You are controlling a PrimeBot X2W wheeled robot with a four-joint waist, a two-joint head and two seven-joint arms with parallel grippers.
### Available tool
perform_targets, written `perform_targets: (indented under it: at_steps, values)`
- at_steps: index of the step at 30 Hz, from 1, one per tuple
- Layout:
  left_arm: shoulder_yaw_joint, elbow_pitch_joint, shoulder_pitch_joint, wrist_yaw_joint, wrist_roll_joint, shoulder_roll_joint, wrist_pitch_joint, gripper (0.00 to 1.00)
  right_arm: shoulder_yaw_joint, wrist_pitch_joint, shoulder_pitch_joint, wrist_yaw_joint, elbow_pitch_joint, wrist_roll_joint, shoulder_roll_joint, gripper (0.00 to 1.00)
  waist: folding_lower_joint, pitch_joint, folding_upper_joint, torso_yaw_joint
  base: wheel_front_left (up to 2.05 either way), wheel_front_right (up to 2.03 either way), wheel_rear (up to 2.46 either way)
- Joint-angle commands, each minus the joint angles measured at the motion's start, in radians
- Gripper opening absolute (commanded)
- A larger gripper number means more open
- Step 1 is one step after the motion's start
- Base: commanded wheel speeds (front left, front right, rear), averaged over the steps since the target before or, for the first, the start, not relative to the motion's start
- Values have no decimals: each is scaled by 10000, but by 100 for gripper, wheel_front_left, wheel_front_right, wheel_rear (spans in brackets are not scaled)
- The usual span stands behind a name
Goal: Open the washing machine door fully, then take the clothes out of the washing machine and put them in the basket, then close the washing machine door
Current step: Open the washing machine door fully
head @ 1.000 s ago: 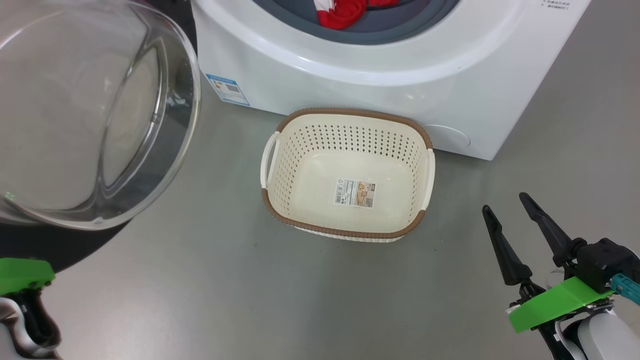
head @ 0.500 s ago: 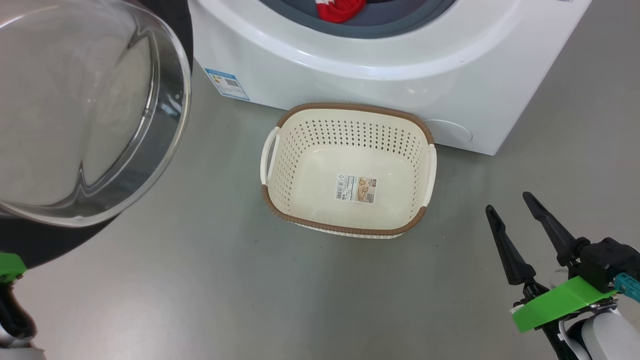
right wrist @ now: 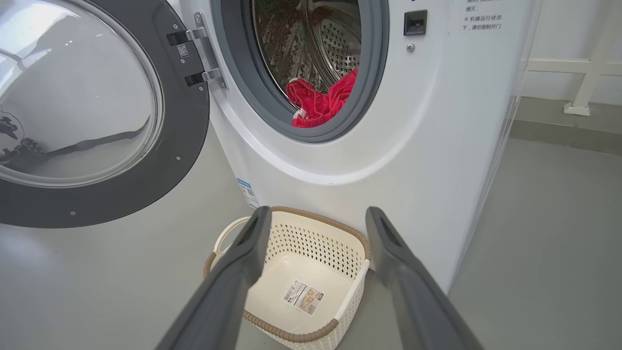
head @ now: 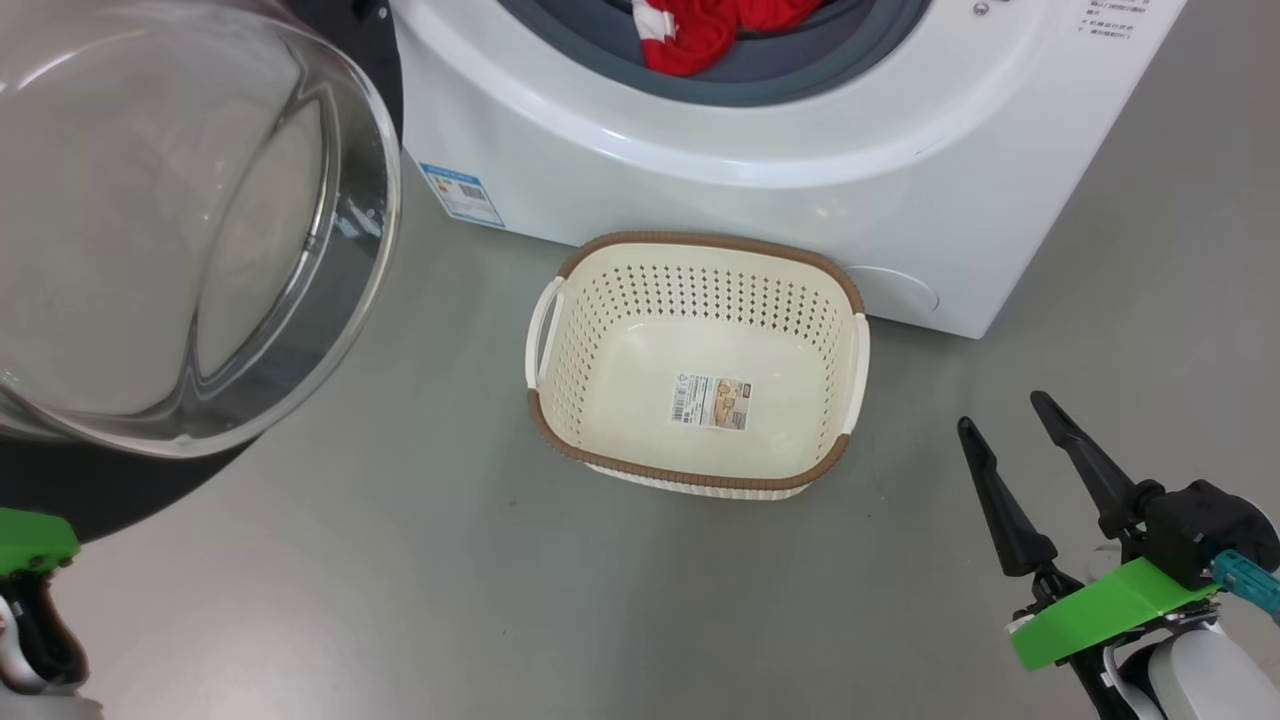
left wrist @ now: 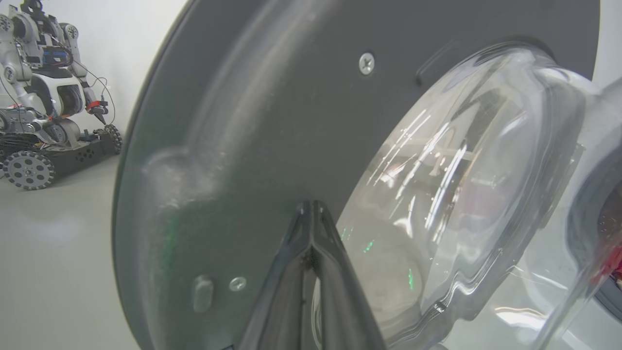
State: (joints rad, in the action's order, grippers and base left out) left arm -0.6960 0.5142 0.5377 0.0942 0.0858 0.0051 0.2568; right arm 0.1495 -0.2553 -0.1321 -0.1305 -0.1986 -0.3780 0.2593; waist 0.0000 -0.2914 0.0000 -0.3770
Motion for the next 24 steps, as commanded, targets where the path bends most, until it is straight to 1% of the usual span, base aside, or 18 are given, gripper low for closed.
perform_targets:
  at_steps: [1, 7, 16, 17, 19, 21, 24]
  values:
    - [-85, -261, -261, 81, -92, 501, 49, 0, 270, -65, -82, -2, 164, -115, 10, 100, 0, 141, 0, 46, 0, 0, 0]
    - [421, -555, -861, 212, -79, 461, 49, 0, 274, -65, -59, -2, 118, -85, -162, 100, 0, 419, 0, 185, 0, 0, 0]
    - [1659, -1114, -1929, 232, 600, 454, 49, 0, 96, -65, 258, -2, 41, -28, -471, 100, 0, 995, 0, 392, 0, 0, 0]
    - [1742, -1219, -2058, 229, 632, 454, 49, 5, 71, -65, 286, -2, 42, -27, -508, 100, 0, 1051, 0, 429, 0, 0, 0]
    - [1893, -1411, -2287, 237, 768, 453, 49, 10, 45, -65, 320, -2, 49, -18, -569, 100, 0, 1129, 0, 521, 0, 0, 0]
    - [2058, -1591, -2530, 241, 847, 453, 49, 23, -9, -65, 341, -2, 59, -10, -626, 100, 0, 1212, 0, 623, 0, 0, 0]
    - [2288, -1827, -2878, 257, 1043, 453, 49, 34, -127, -65, 408, -2, 68, 9, -728, 100, 0, 1366, 0, 790, 0, 0, 0]
